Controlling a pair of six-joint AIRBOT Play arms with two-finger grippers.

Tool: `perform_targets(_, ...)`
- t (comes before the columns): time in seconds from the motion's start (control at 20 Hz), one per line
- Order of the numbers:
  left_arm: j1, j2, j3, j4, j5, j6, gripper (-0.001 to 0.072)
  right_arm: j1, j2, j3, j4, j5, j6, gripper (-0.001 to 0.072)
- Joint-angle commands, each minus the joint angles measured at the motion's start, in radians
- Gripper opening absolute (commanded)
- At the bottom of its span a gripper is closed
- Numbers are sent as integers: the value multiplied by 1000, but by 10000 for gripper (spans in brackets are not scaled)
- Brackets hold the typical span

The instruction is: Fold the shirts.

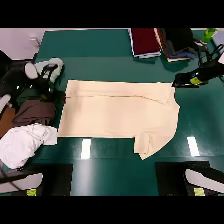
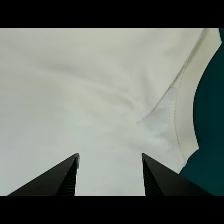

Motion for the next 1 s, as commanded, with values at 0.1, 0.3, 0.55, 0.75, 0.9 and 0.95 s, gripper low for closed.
perform_targets(0.1, 0, 230, -344, 8, 58, -79, 585, 69, 56, 3, 0, 41, 0, 457)
perform_targets(0.3, 0, 236, -423, -59, 142, -78, 585, 122, 56, 3, 0, 47, 0, 457)
perform_targets(0.55, -3, 236, -508, -153, 183, -69, 585, 164, 56, 3, 0, 46, 11, 457)
perform_targets(0.75, -3, 236, -518, -221, 180, -17, 584, 165, 57, 3, 0, 47, 31, 456)
perform_targets(0.9, -3, 236, -518, -196, 179, -18, 584, 165, 57, 3, 0, 51, 37, 457)
perform_targets(0.95, -3, 236, -518, -194, 180, -18, 581, 165, 56, 3, -2, 58, 37, 457)
